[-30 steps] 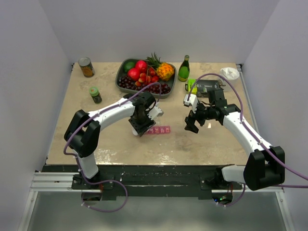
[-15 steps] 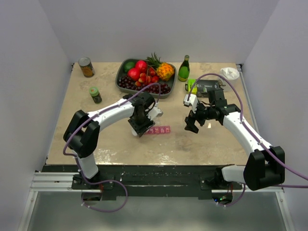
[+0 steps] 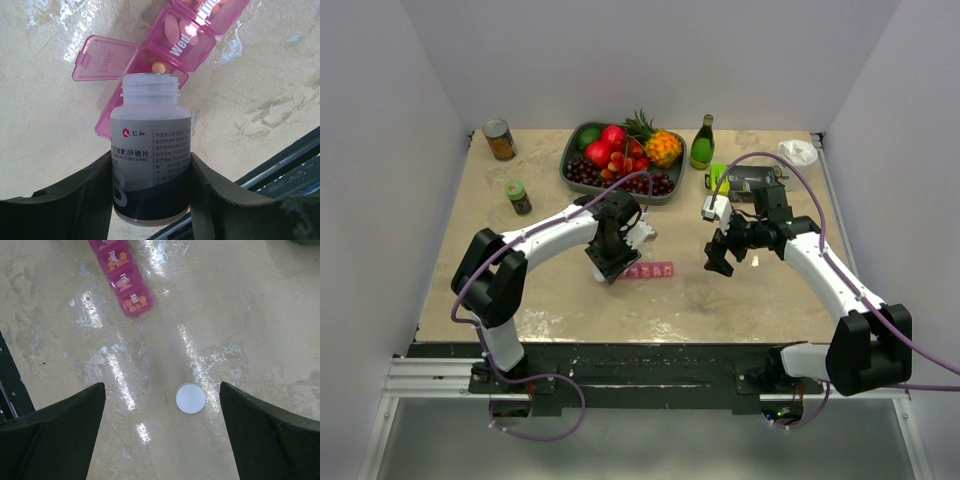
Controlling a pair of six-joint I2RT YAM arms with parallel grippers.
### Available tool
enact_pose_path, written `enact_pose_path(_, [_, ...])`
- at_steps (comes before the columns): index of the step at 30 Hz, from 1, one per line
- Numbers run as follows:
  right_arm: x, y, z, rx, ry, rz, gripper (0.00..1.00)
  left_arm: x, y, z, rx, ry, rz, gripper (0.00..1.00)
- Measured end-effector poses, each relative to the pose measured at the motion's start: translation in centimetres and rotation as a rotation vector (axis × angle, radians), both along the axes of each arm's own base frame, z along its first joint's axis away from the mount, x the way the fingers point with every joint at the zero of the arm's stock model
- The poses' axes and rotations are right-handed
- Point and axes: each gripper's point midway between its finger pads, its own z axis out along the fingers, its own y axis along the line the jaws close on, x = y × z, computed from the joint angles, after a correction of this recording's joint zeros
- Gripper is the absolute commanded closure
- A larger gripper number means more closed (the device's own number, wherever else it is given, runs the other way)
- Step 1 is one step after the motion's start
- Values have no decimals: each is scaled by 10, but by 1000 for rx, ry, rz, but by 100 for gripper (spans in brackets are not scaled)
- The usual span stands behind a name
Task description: Sort the pills into containers
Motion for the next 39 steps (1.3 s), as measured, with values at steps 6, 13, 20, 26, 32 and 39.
enact_pose_path(6, [0, 0, 0, 0, 0, -1, 1, 1, -1, -1, -15, -13, 0, 100])
enact_pose_path(13, [0, 0, 0, 0, 0, -1, 1, -5, 3, -2, -43, -31, 3, 100])
enact_pose_path(20, [0, 0, 0, 0, 1, -1, 1, -7, 5, -2, -74, -69, 3, 100])
enact_pose_path(26, [0, 0, 0, 0, 1, -1, 1, -4, 3, 5, -119, -124, 1, 100])
enact_pose_path(32, [0, 0, -1, -1, 2, -1, 1, 2, -4, 31, -224, -252, -13, 100])
enact_pose_path(39, [1, -1, -7, -6, 24, -3, 1, 0, -15, 101, -509, -550, -72, 100])
